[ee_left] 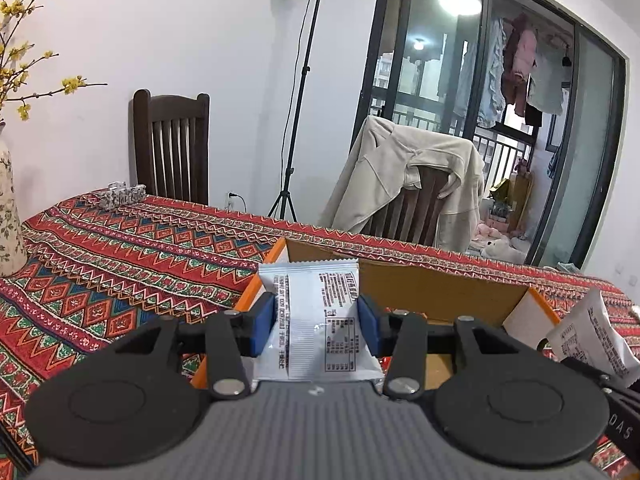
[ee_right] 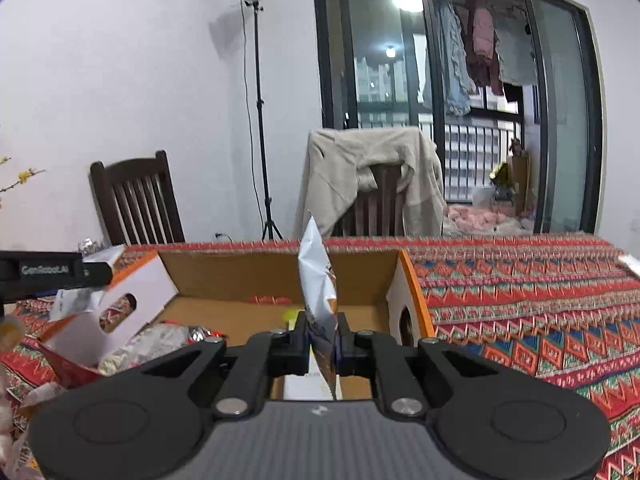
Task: Organize snacks
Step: 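Carry both packets over the orange box and open both grippers inside it, then withdraw both grippers from the box back toward the snack pile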
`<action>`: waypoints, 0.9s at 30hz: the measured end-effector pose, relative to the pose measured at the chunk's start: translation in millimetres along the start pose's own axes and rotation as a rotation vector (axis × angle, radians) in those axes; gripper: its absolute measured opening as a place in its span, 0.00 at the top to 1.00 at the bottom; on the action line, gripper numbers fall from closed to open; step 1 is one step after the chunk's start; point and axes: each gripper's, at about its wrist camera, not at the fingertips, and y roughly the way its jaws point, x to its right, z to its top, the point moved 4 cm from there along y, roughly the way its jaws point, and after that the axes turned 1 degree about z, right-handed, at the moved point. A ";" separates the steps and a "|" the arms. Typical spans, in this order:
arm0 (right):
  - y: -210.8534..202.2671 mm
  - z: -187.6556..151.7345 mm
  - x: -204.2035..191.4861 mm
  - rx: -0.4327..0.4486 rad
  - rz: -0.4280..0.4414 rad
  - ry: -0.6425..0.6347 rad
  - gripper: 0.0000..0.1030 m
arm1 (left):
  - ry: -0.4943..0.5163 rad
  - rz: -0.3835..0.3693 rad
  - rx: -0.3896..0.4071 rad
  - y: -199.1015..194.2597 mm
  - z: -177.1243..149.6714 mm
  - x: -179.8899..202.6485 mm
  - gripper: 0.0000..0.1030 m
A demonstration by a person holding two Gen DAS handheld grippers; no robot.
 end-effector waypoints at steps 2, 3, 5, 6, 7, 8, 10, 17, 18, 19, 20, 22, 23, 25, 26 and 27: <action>2.1 -3.7 0.4 -0.013 0.009 0.003 0.90 | 0.013 -0.003 -0.008 3.1 -4.0 0.1 0.55; 3.0 -5.2 -0.2 -0.019 0.008 -0.001 0.90 | 0.017 -0.008 -0.012 4.3 -5.5 0.6 0.55; 4.0 -8.0 -0.8 -0.029 0.010 -0.009 0.89 | 0.028 -0.013 -0.020 7.2 -8.8 2.3 0.55; 4.1 -8.4 -1.0 -0.033 0.012 -0.010 0.89 | 0.031 -0.015 -0.021 7.5 -9.9 2.3 0.55; 3.9 -9.3 -1.5 -0.035 0.018 -0.011 0.86 | 0.032 -0.020 -0.020 7.1 -10.8 2.4 0.54; 3.1 -8.7 -1.5 -0.033 0.022 -0.010 0.86 | 0.034 -0.022 -0.013 5.7 -11.4 2.2 0.49; 0.6 -9.5 -1.0 -0.027 0.024 -0.008 0.69 | 0.034 -0.028 0.013 1.1 -10.9 1.9 0.30; -9.7 -7.8 1.6 0.012 0.036 0.012 0.00 | -0.006 -0.034 0.085 -11.9 -8.4 -0.5 0.00; -10.1 -7.7 2.4 0.015 0.037 0.016 0.00 | -0.005 -0.034 0.083 -11.8 -8.3 0.0 0.00; -10.4 -7.9 2.9 0.014 0.037 0.019 0.00 | -0.003 -0.034 0.081 -12.1 -7.9 0.2 0.00; -11.0 -7.9 3.3 0.014 0.036 0.019 0.00 | -0.001 -0.034 0.081 -12.6 -7.5 0.9 0.00; -12.0 -7.2 3.4 0.016 0.033 0.019 0.00 | 0.009 -0.030 0.080 -15.0 -5.2 2.4 0.00; -14.0 -7.0 2.8 0.018 0.032 0.019 0.00 | 0.011 -0.030 0.085 -17.6 -4.0 2.9 0.00; -16.6 -4.8 2.4 0.023 0.031 0.020 0.00 | 0.008 -0.028 0.095 -24.1 -0.3 3.8 0.00; -20.6 -4.9 2.6 0.023 0.028 0.021 0.00 | 0.005 -0.026 0.096 -28.1 2.0 3.4 0.00; -23.7 -3.7 2.2 0.021 0.020 0.022 0.00 | 0.002 -0.020 0.096 -32.4 4.3 3.1 0.00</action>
